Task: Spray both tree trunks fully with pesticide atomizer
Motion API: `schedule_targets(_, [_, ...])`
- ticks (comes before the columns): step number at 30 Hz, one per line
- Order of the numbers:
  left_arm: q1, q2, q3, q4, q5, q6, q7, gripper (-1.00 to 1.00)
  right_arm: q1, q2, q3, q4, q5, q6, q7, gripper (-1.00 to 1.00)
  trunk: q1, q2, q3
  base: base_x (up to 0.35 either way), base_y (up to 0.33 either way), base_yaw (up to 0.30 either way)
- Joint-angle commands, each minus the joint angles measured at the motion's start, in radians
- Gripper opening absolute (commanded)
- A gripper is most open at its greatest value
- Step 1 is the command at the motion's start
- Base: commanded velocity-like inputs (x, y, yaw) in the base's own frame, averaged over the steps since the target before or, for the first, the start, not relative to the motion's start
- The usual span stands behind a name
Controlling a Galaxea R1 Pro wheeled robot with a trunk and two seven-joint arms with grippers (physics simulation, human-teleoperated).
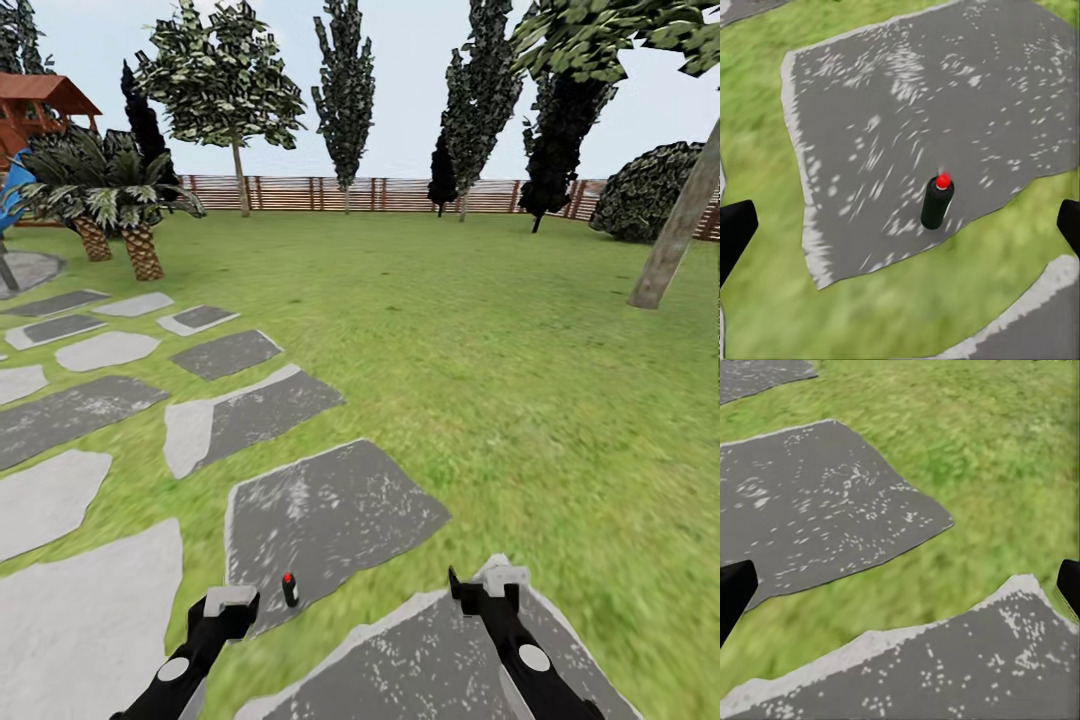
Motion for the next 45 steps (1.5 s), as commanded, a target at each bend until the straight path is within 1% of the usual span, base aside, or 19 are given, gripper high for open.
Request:
schedule_targets(1, [0.0,0.001,0.0,0.0,0.0,-0.001,0.0,1.0,0.0,0.0,0.0,0.0,0.0,0.0,0.0,1.0,0.0,0.0,0.0,0.309,-0.119,-0.027])
schedule_targets(11, [-0.001,0.0,-0.002,0.0,0.0,-0.002,0.0,1.0,0.0,0.0,0.0,-0.001,0.0,-0.001,0.0,1.0,0.0,0.0,0.0,0.29,-0.144,-0.018])
schedule_targets(21, [-0.001,0.0,-0.003,0.0,0.0,-0.002,0.0,1.0,0.0,0.0,0.0,-0.001,0.0,-0.001,0.0,1.0,0.0,0.0,0.0,0.273,-0.155,-0.224])
schedule_targets(29, [0.001,0.002,-0.001,-0.001,0.008,-0.007,0.0,1.0,0.0,0.0,0.0,-0.001,0.0,-0.001,0.0,1.0,0.0,0.0,0.0,0.043,-0.022,-0.036])
schedule_targets(33, [0.001,0.002,0.002,-0.002,0.012,-0.02,0.0,1.0,0.0,0.0,0.0,-0.001,0.0,-0.001,-0.001,1.0,0.0,0.0,0.0,0.042,0.162,-0.001])
schedule_targets(45, [0.0,0.002,0.006,-0.002,0.012,-0.022,0.0,1.0,0.0,0.001,0.0,-0.001,0.0,-0.001,-0.002,1.0,0.0,0.0,0.0,0.087,0.288,0.0])
